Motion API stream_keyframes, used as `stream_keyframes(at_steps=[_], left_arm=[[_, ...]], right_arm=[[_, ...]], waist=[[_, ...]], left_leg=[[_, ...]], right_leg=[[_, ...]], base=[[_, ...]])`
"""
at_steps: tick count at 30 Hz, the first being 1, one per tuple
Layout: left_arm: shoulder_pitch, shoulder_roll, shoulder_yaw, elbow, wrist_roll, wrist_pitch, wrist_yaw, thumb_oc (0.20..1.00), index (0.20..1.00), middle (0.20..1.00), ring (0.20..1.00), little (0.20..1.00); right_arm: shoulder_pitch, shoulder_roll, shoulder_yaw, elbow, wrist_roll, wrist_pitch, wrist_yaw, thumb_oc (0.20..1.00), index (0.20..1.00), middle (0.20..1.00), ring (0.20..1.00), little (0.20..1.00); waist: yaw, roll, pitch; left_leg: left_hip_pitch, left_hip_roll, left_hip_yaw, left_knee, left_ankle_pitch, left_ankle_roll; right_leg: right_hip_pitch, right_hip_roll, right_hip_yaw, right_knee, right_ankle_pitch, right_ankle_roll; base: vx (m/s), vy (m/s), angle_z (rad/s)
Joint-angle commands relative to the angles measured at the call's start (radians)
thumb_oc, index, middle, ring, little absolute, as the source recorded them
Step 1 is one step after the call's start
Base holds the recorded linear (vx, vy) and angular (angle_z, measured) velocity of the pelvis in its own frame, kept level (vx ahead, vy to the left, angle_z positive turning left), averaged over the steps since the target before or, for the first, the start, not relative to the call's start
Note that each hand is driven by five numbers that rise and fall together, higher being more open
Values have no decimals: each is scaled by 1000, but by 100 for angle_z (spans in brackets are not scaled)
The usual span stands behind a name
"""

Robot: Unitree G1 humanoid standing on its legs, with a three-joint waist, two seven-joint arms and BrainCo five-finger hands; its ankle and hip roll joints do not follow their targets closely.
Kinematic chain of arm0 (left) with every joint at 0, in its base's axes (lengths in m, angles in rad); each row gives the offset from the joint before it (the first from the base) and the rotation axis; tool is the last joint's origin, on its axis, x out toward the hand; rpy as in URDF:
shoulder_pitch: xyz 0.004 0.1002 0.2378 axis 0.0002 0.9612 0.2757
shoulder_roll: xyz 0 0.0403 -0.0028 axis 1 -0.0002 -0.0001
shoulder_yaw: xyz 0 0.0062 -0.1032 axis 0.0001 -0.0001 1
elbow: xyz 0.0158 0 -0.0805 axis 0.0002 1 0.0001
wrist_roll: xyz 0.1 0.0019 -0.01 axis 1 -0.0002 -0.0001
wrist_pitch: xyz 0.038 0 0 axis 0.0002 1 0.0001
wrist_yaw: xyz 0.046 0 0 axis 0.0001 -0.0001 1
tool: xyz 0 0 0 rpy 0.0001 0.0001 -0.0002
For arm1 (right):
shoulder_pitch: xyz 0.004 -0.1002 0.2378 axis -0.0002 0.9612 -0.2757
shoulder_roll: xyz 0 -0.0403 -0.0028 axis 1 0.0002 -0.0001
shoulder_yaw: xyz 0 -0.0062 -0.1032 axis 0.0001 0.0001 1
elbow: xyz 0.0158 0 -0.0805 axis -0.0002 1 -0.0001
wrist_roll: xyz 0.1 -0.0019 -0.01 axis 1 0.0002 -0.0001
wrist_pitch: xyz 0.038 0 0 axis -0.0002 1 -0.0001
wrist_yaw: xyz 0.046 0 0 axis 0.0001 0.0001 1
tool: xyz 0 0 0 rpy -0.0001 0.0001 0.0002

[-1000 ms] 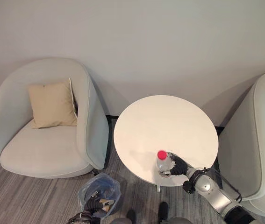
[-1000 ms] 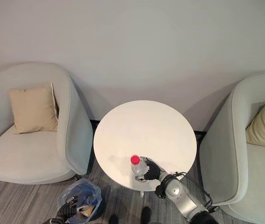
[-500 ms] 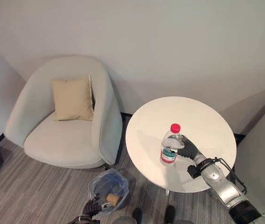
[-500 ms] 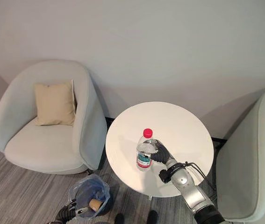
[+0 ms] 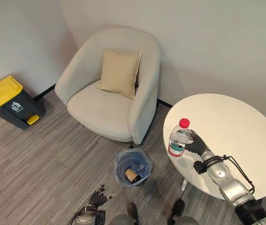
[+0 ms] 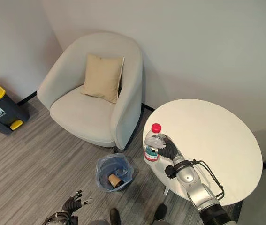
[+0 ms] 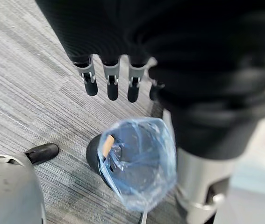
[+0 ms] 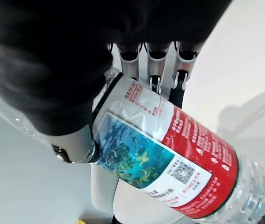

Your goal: Gather garbage on tea table into small bin, then transfer packed bag to large trash can.

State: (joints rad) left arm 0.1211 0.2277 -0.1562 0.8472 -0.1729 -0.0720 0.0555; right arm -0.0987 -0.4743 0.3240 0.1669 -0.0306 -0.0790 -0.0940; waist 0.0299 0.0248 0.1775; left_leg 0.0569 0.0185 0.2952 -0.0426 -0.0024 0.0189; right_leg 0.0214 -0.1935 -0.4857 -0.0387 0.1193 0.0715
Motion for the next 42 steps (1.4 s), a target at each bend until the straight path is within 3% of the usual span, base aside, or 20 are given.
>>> stream_keyframes(at_steps=[1,3,4,8,12,18,22,26,32,33,42], left_arm=[[-36,74,4,-6,38,-13,5,1000,1000,1000,1000,1000],[-39,82,7,-13,38,-15,8,1000,1000,1000,1000,1000],[-52,91,13,-25,28,-19,14,1000,1000,1000,1000,1000],[-49,93,18,-23,29,-20,13,1000,1000,1000,1000,1000],[-50,93,12,-13,47,-20,7,1000,1000,1000,1000,1000],[-21,91,22,30,67,-11,8,1000,1000,1000,1000,1000],[-44,102,10,12,57,-14,22,1000,1000,1000,1000,1000],[-109,111,-32,-23,9,-29,51,1000,1000,1000,1000,1000],[-172,112,-74,-53,-39,-39,83,1000,1000,1000,1000,1000],[-205,109,-88,-57,-65,-47,103,1000,1000,1000,1000,1000],[-346,141,-132,-97,-120,-64,152,1000,1000,1000,1000,1000]], right_arm=[[-82,20,-1,-46,-10,-52,-10,200,200,200,200,200],[-81,22,1,-48,-12,-52,-8,200,200,200,200,200],[-86,21,9,-55,-20,-50,-2,200,200,200,200,200],[-73,14,12,-62,-31,-50,7,200,200,200,200,200],[-32,-2,5,-60,-56,-50,17,200,200,200,200,200],[-44,-43,47,-46,-97,-40,37,200,200,200,200,200],[-115,-50,89,-34,-117,-40,20,200,200,200,200,200],[-250,-24,132,13,-118,-39,-36,200,200,200,200,200],[-364,1,154,45,-135,-25,-109,200,200,200,200,200],[-416,21,160,64,-141,-22,-148,200,200,200,200,200],[-630,76,175,199,-132,-4,-271,200,200,200,200,200]], waist=[[19,-20,-4],[16,-20,3],[1,-13,27],[-13,-6,44],[-28,-19,50],[-4,-20,33],[6,-17,84],[19,-5,156],[35,13,201],[39,18,223],[54,32,260]], left_leg=[[-59,13,-2,80,-79,-29],[-62,7,-10,80,-84,-22],[-76,-2,-17,79,-69,-5],[-67,-23,-66,61,-68,7],[-79,-58,-135,80,-74,14],[-83,-60,-168,90,-73,-3],[-144,-56,-189,128,-68,-11],[-313,-52,-209,232,-58,-17],[-513,-61,-222,352,-62,-17],[-590,-55,-228,412,-89,-23],[-988,-58,-239,659,-113,-9]], right_leg=[[46,-6,54,155,-251,45],[15,-5,83,193,-253,46],[-67,16,165,231,-228,45],[-152,80,286,222,-216,42],[-134,111,364,179,-206,37],[-79,115,330,115,-201,22],[-126,105,309,144,-207,13],[-285,78,289,268,-220,-4],[-481,46,276,415,-252,-25],[-564,34,286,491,-286,-24],[-960,-8,318,773,-344,-52]], base=[[52,201,23],[-30,99,25],[-63,94,21],[34,58,17],[44,-29,54],[68,-78,47],[-104,-49,15],[-232,-16,18],[-120,16,23],[-129,24,16],[-98,7,24]])
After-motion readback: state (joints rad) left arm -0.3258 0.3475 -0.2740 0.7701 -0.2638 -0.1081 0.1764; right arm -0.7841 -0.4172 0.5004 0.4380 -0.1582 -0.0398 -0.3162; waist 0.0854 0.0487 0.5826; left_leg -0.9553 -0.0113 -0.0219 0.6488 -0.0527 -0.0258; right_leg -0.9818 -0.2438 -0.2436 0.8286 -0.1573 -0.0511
